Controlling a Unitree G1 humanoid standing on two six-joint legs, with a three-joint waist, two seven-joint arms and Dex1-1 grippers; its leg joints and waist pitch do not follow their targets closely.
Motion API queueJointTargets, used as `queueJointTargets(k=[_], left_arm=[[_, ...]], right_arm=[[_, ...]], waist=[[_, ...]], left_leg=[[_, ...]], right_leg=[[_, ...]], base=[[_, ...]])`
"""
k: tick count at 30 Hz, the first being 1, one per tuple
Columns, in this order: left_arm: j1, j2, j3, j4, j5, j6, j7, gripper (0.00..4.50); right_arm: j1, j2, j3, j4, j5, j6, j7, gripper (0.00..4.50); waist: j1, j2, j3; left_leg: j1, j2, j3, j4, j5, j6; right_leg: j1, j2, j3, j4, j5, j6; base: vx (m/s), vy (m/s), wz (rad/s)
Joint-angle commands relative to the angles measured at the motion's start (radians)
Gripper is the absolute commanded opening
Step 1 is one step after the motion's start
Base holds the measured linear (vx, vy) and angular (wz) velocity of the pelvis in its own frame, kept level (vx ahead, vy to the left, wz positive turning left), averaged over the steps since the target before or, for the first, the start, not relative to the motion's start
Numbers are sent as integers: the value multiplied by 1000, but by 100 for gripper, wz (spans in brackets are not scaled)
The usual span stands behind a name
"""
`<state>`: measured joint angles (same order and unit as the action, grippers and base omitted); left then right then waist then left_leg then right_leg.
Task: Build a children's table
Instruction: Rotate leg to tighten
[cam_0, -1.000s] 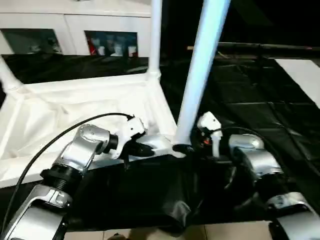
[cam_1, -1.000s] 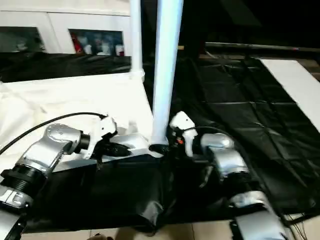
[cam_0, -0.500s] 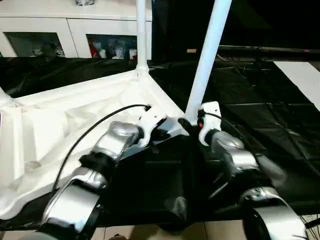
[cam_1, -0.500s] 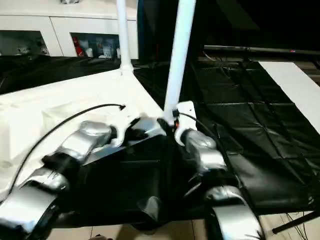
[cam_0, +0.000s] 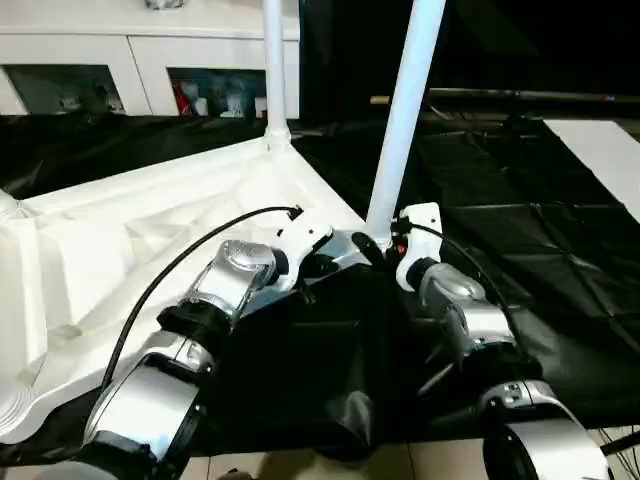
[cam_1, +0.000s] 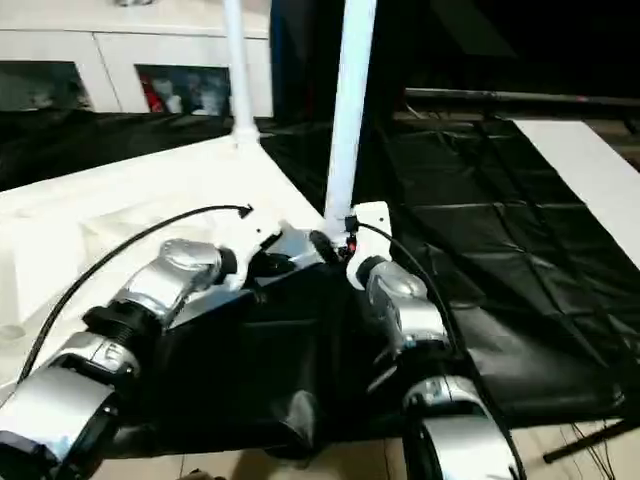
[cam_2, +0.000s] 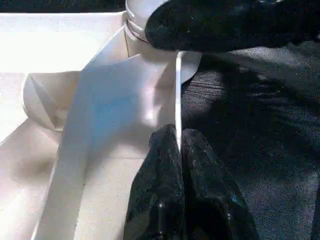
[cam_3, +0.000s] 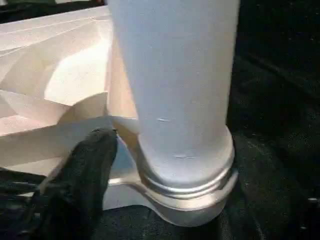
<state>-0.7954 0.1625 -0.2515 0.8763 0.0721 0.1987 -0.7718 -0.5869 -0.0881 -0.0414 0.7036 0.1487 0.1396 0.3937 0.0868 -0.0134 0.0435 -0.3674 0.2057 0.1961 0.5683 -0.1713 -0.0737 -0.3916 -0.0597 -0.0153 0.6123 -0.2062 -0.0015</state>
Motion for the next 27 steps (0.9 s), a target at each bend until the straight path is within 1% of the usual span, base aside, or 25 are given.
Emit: queueJointTargets(k=[1, 2, 4, 5, 6, 7, 8, 9, 10, 11, 13, 14, 15, 16, 17, 18, 19, 20, 21, 22, 23, 24, 25, 26, 27], left_arm=[[18, -6, 18, 2, -17, -52, 1, 0], [19, -8, 28, -8, -32, -44, -12, 27], [21, -5, 42, -32, -54, -10, -35, 55], [21, -5, 42, -32, -54, -10, -35, 58], [26, 0, 55, -66, -75, 22, -56, 68], [36, 8, 64, -111, -95, 53, -76, 84], [39, 10, 66, -122, -100, 60, -79, 96], [51, 20, 78, -172, -121, 91, -90, 102], [64, 32, 87, -222, -139, 120, -102, 115], [75, 48, 94, -264, -147, 144, -104, 115], [99, 89, 101, -346, -162, 205, -126, 139], [101, 92, 101, -351, -163, 208, -128, 139], [128, 136, 102, -433, -172, 264, -161, 149], [134, 144, 104, -449, -175, 273, -167, 155], [168, 192, 109, -542, -192, 330, -204, 164], [169, 194, 109, -546, -193, 332, -205, 164], [183, 212, 110, -582, -203, 356, -219, 187], [211, 246, 101, -638, -216, 385, -249, 193], [211, 246, 101, -638, -216, 385, -249, 193], [227, 264, 94, -665, -221, 399, -263, 198], [252, 292, 85, -709, -229, 423, -284, 220], [252, 292, 85, -709, -229, 423, -284, 220], [348, 398, 44, -875, -259, 513, -342, 231], [348, 398, 44, -875, -259, 513, -342, 239], [399, 456, 25, -959, -262, 557, -362, 239]], right_arm=[[23, -40, 14, -120, 16, 36, 70, 385], [41, -62, 19, -157, 19, 49, 96, 390], [69, -96, 29, -213, 21, 66, 136, 391], [69, -96, 29, -213, 21, 66, 136, 391], [92, -126, 34, -259, 24, 85, 172, 391], [115, -159, 43, -305, 30, 99, 217, 391], [120, -166, 45, -314, 33, 102, 227, 391], [140, -199, 53, -357, 46, 120, 277, 391], [158, -229, 62, -395, 60, 136, 327, 391], [170, -251, 71, -423, 73, 151, 366, 391], [190, -281, 99, -474, 107, 187, 430, 391], [191, -282, 100, -476, 108, 189, 433, 391], [207, -298, 124, -517, 129, 222, 476, 391], [207, -297, 127, -520, 131, 225, 480, 391], [208, -291, 143, -536, 141, 243, 500, 391], [208, -290, 143, -537, 142, 243, 501, 391], [210, -287, 147, -548, 146, 255, 506, 391], [202, -272, 153, -544, 145, 254, 505, 391], [202, -272, 153, -544, 145, 254, 505, 391], [197, -263, 156, -539, 145, 252, 505, 391], [188, -249, 160, -530, 145, 249, 503, 391], [188, -249, 160, -530, 145, 249, 503, 391], [132, -171, 162, -444, 115, 207, 432, 391], [132, -171, 162, -444, 115, 207, 432, 391], [85, -111, 156, -361, 87, 168, 348, 391]], waist=[[-1, -5, -54], [0, -6, -54], [1, -8, -53], [4, -6, -55], [3, -2, -56], [3, -4, -59], [3, -4, -62], [3, -4, -64], [4, -5, -66], [6, -7, -69], [5, -11, -66], [2, -9, -64], [2, -21, -64], [3, -13, -62], [4, -26, -60], [5, -19, -62], [4, -12, -58], [4, -11, -57], [9, -20, -56], [6, -17, -52], [12, -19, -55], [8, -19, -51], [13, -22, -51], [9, -26, -55], [-4, -27, -49]], left_leg=[[16, 22, -14, -62, -207, 8], [15, 22, -12, -60, -199, 15], [13, 20, -11, -58, -175, 24], [13, 21, -10, -56, -165, 28], [12, 21, -12, -56, -158, 26], [12, 22, -11, -54, -141, 32], [6, 21, -12, -51, -113, 42], [8, 22, -11, -48, -102, 47], [5, 21, -10, -43, -76, 68], [3, 21, -10, -40, -55, 84], [-3, 19, -9, -39, -33, 107], [-1, 19, -8, -37, -50, 112], [0, 17, -6, -37, -60, 112], [-1, 23, -9, -41, -64, 109], [2, 25, -8, -42, -81, 100], [3, 27, -10, -43, -77, 95], [7, 27, -7, -44, -85, 87], [10, 28, -6, -44, -95, 79], [6, 31, -9, -49, -96, 68], [10, 27, -6, -49, -116, 56], [15, 32, -8, -50, -122, 41], [9, 29, -8, -53, -120, 39], [16, 29, -6, -52, -124, 28], [17, 35, -10, -52, -127, 19], [0, 28, -13, -63, -123, 5]], right_leg=[[40, -66, 31, -80, -139, -175], [39, -66, 31, -80, -129, -174], [41, -65, 30, -77, -106, -180], [40, -66, 31, -76, -88, -189], [42, -65, 30, -72, -74, -194], [42, -64, 29, -69, -33, -203], [49, -61, 28, -61, 30, -212], [49, -60, 28, -57, 66, -220], [47, -59, 28, -52, 131, -234], [54, -58, 26, -44, 187, -245], [53, -55, 24, -40, 232, -253], [47, -57, 24, -45, 198, -250], [49, -56, 23, -47, 175, -250], [48, -60, 24, -46, 136, -250], [46, -62, 24, -49, 82, -246], [46, -64, 24, -45, 72, -248], [35, -59, 25, -52, 41, -246], [33, -57, 25, -53, 30, -247], [36, -62, 24, -49, 3, -243], [29, -57, 25, -56, -34, -231], [29, -64, 26, -51, -43, -230], [30, -61, 26, -53, -47, -226], [24, -59, 25, -53, -55, -218], [24, -69, 25, -45, -54, -225], [32, -61, 21, -47, -85, -209]], base=[[0, 0, 0], [0, 0, 0], [0, 0, 0], [0, 0, 0], [0, 0, 0], [0, 0, 0], [0, 0, 0], [0, 0, 0], [0, 0, 0], [0, 0, 0], [0, 0, 0], [0, 0, 0], [0, 0, 0], [0, 0, 0], [0, 0, 0], [0, 0, 0], [0, 0, 0], [0, 0, 0], [0, 0, 0], [0, 0, 0], [0, 0, 0], [0, 0, 0], [0, 0, 0], [0, 0, 0], [0, 0, 0]])
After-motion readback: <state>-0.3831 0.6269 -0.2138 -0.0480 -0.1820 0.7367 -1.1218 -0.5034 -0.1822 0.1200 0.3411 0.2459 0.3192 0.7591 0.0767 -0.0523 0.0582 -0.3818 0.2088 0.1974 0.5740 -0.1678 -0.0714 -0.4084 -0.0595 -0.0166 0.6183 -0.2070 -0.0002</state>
